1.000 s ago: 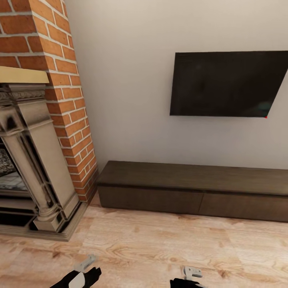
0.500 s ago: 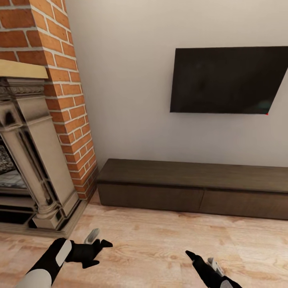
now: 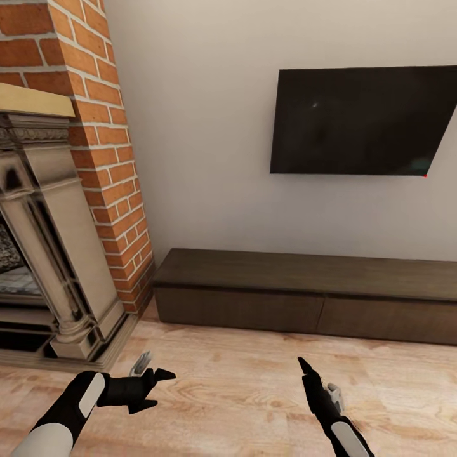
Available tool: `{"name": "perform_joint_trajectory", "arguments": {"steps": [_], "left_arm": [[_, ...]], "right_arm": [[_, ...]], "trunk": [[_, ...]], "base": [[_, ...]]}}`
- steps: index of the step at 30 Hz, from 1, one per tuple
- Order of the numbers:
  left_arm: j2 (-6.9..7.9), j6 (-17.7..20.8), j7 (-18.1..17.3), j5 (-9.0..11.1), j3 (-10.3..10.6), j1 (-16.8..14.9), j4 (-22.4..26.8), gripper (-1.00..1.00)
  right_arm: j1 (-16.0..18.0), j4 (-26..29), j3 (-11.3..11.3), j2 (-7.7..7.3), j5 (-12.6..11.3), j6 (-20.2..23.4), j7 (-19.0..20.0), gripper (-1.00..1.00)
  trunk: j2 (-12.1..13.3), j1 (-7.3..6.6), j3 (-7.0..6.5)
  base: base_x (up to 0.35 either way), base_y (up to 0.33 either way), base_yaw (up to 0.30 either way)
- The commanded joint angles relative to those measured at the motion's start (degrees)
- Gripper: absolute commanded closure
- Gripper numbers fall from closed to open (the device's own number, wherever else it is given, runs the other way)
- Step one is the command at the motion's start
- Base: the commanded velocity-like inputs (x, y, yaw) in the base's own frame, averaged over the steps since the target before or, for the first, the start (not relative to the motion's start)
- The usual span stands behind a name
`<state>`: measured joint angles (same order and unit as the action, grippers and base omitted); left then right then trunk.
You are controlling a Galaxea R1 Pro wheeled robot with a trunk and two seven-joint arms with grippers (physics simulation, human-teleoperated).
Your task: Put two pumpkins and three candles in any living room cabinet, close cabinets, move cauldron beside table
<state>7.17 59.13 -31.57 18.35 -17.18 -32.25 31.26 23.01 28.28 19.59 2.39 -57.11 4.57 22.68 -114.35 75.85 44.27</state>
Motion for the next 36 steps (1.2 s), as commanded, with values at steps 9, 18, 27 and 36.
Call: {"name": "perform_joint_trajectory", "arguments": {"steps": [9,18,27,36], "left_arm": [[0.69,0.08,-0.41,0.1,-0.04,0.0,-0.02,-1.0],[0.71,0.45,-4.8,0.04,0.11,0.0,-0.04,-1.0],[0.73,0.46,-6.19,0.02,0.18,0.0,-0.06,-1.0],[0.38,0.46,-6.3,0.06,0.1,0.0,-0.05,-1.0]], "right_arm": [[1.58,0.66,-0.08,2.83,-0.23,-4.0,-0.59,-1.0],[1.6,0.45,2.48,2.9,-6.24,-3.52,3.39,-1.0],[1.6,0.12,3.7,2.93,-8.84,-3.62,4.3,-1.0],[1.31,-0.2,4.98,2.74,-17.93,-3.75,4.81,-1.0]], "trunk": [[-3.62,1.98,1.62],[-7.23,3.96,3.24],[-10.84,5.94,4.85],[-14.45,7.91,6.47]], "base": [[0.0,0.0,0.0],[0.0,0.0,0.0],[0.0,0.0,0.0],[0.0,0.0,0.0]]}}
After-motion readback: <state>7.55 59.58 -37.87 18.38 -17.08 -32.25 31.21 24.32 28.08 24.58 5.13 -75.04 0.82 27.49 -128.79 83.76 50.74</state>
